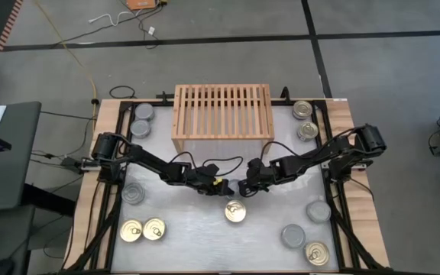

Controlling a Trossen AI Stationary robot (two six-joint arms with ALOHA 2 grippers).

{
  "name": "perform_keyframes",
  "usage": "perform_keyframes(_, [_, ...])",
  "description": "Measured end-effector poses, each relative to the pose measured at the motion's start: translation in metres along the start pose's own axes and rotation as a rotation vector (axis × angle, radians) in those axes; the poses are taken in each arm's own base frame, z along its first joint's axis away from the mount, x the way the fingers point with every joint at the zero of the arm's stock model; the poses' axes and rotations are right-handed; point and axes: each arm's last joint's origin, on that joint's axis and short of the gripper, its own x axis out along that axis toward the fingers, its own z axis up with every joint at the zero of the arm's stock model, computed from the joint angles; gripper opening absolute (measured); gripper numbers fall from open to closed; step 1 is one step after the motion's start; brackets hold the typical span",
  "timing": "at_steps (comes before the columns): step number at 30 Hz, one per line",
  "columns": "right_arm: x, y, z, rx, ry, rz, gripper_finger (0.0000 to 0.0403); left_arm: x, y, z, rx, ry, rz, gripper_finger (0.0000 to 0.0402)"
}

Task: Stack canned seafood by type on shelf
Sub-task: Put the green tuna can on the shelf

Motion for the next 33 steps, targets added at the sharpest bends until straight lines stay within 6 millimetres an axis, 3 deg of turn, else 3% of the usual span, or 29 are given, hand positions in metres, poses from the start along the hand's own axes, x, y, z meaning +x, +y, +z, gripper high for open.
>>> perform_keyframes(20, [0.0004, -0.0007, 0.0007, -0.016, -0.034, -0.013, 0.0018, -0.0003, -0.0061, 0.0034, 0.029, -0.077, -0.056, 0.0274])
perform_keyframes(33, [0.0002, 0.002, -0.0009, -0.031, -0.037, 0.008, 0.0018, -0.0001, 0.0033, 0.0025, -0.042, -0.075, 0.04, 0.0274])
